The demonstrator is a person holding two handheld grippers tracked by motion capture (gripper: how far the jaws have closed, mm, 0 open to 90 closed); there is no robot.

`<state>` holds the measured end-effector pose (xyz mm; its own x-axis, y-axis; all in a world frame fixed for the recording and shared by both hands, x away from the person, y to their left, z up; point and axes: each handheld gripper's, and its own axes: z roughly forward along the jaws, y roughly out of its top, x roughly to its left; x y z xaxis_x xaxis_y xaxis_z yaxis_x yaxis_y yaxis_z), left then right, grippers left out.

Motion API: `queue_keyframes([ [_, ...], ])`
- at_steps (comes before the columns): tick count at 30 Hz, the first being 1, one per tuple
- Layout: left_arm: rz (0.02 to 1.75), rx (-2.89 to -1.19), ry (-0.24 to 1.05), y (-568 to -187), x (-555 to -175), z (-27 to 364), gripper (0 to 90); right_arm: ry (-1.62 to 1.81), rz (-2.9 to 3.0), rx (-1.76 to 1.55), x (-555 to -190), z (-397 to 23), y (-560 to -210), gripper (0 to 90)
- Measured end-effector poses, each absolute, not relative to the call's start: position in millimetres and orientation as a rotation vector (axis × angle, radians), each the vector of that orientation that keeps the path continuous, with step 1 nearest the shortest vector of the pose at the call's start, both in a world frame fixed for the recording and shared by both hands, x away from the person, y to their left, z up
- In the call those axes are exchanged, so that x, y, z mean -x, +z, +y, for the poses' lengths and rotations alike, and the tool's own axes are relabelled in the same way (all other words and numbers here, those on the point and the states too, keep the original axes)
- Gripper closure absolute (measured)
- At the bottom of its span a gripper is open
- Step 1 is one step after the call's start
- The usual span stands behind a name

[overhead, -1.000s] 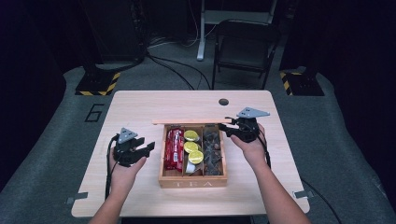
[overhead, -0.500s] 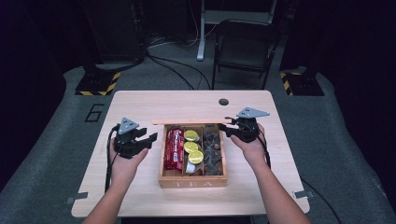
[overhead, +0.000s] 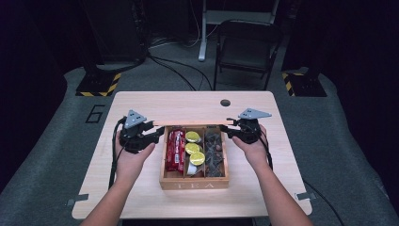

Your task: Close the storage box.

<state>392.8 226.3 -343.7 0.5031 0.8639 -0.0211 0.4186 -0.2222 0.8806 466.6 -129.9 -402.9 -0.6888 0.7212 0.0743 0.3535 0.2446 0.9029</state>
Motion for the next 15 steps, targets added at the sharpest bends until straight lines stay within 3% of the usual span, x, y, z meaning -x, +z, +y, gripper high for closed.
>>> queue_keyframes([
  [6, 1.078, -1.843, 0.668, -342.0, -393.1, 220.5, 58.6, 1.432, 2.156, -0.998, -467.0, -129.4, -403.6, 53.8],
  [15, 1.072, -1.844, 0.677, -341.9, -393.5, 220.6, 59.4, 1.445, 2.145, -1.003, -465.9, -129.9, -403.5, 53.8],
])
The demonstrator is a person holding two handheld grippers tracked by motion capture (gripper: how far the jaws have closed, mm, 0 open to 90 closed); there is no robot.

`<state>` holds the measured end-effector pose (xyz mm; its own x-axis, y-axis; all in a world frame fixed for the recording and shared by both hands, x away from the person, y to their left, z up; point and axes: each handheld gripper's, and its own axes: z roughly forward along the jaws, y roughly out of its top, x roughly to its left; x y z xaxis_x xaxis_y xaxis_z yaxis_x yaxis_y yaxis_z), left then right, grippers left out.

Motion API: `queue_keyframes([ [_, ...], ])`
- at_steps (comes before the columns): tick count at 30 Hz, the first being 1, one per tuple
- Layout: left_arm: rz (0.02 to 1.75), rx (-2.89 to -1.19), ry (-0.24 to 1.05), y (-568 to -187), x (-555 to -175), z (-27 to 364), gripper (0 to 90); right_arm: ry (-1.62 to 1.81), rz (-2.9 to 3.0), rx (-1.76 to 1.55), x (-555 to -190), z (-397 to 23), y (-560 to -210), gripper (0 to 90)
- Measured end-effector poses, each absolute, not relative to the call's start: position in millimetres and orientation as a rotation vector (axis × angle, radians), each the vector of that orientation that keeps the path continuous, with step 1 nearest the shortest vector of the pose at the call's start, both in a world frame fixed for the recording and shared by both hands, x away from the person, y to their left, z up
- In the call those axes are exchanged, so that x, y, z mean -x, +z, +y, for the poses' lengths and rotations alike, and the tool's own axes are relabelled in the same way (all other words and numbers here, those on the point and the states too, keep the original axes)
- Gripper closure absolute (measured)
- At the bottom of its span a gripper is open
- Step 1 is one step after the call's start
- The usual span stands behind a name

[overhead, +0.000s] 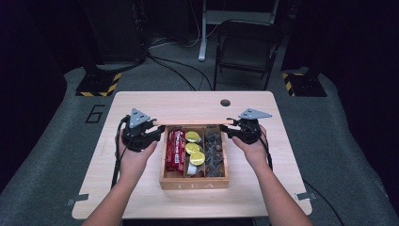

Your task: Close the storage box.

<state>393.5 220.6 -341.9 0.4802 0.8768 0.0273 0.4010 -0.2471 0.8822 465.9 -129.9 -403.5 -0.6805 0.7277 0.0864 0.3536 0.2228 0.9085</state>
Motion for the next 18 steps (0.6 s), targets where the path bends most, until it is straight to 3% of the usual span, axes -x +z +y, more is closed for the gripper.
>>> queue_keyframes([
  [18, 1.059, -1.836, 0.666, -340.2, -398.3, 222.8, 60.0, 1.414, 2.086, -0.968, -435.3, -125.0, -372.4, 51.5],
])
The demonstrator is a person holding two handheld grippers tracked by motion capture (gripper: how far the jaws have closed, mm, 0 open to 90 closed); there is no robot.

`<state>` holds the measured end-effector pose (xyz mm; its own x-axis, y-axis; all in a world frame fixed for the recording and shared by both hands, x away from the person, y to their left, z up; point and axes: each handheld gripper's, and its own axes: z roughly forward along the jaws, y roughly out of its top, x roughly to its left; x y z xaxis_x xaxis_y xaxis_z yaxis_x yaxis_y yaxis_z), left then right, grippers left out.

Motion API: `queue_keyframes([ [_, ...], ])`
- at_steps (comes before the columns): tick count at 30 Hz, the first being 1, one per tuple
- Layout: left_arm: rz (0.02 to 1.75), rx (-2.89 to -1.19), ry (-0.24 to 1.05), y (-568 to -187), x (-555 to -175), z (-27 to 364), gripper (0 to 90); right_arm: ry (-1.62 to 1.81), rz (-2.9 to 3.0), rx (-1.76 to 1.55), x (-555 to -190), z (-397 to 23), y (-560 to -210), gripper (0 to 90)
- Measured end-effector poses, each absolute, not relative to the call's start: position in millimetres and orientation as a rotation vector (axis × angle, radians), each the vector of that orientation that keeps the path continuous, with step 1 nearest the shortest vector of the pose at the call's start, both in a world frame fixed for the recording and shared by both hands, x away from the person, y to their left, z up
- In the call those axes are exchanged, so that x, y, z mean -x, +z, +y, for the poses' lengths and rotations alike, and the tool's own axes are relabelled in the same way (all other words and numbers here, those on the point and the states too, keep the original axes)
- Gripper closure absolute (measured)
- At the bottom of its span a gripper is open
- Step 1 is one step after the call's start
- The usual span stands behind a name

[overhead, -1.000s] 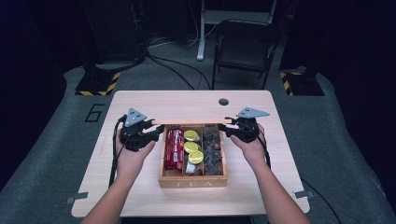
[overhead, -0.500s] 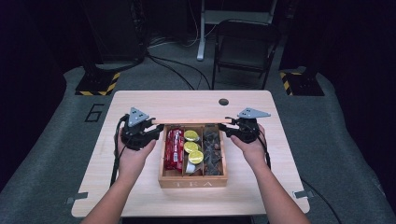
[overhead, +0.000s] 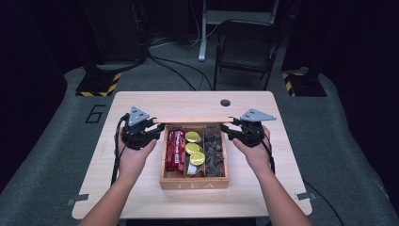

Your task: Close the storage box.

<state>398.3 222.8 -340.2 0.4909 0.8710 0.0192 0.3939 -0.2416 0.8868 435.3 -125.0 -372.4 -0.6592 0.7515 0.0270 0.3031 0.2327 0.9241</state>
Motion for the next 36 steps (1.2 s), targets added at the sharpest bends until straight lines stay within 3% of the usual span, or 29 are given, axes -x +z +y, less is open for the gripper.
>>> queue_keyframes([
  [14, 1.031, -1.864, 0.661, -345.3, -390.9, 225.0, 59.6, 1.337, 2.117, -0.927, -412.2, -122.8, -344.7, 55.3],
  [36, 0.988, -1.895, 0.672, -376.7, -359.3, 226.2, 58.9, 1.343, 2.135, -0.868, -381.1, -128.4, -378.3, 53.4],
])
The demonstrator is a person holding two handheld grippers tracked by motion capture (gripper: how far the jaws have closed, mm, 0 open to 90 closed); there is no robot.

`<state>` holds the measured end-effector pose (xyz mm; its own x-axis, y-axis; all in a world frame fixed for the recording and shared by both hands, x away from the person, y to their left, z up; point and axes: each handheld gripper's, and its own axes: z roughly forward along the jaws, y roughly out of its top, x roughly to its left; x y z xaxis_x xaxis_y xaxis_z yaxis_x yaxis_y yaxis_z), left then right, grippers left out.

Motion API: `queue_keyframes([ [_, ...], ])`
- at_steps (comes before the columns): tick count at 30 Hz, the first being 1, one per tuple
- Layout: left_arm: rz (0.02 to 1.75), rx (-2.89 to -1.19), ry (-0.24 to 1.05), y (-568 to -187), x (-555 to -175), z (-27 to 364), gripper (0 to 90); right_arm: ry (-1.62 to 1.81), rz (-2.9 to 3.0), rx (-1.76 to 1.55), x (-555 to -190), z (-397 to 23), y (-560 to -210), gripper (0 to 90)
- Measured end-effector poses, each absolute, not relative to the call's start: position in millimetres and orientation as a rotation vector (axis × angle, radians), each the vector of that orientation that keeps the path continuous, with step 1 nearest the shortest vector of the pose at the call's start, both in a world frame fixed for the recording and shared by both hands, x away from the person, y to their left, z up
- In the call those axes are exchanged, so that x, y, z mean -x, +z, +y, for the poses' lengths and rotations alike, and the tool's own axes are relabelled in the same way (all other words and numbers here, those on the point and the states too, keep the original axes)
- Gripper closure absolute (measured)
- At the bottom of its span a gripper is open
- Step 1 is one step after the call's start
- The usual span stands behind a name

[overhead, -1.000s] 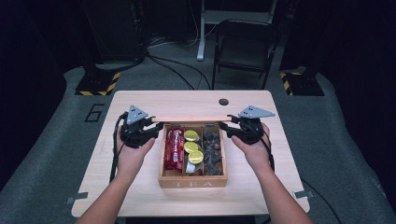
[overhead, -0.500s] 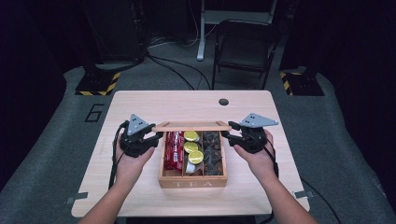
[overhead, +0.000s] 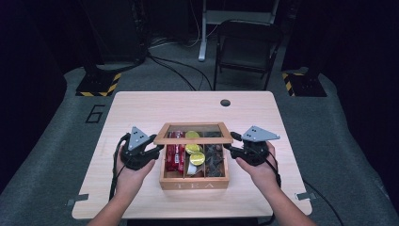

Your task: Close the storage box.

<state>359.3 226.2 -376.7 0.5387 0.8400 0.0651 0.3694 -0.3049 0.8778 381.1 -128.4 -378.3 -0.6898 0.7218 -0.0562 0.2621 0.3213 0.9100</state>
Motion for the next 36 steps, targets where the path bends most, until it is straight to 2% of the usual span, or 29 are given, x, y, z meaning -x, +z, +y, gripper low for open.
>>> queue_keyframes([
  [20, 0.994, -1.862, 0.621, -396.6, -347.3, 231.4, 60.2, 1.343, 2.181, -0.861, -369.6, -134.4, -392.1, 54.7],
  [36, 0.961, -1.920, 0.630, -416.5, -333.7, 231.8, 59.4, 1.331, 2.225, -0.864, -350.5, -138.5, -412.9, 58.8],
])
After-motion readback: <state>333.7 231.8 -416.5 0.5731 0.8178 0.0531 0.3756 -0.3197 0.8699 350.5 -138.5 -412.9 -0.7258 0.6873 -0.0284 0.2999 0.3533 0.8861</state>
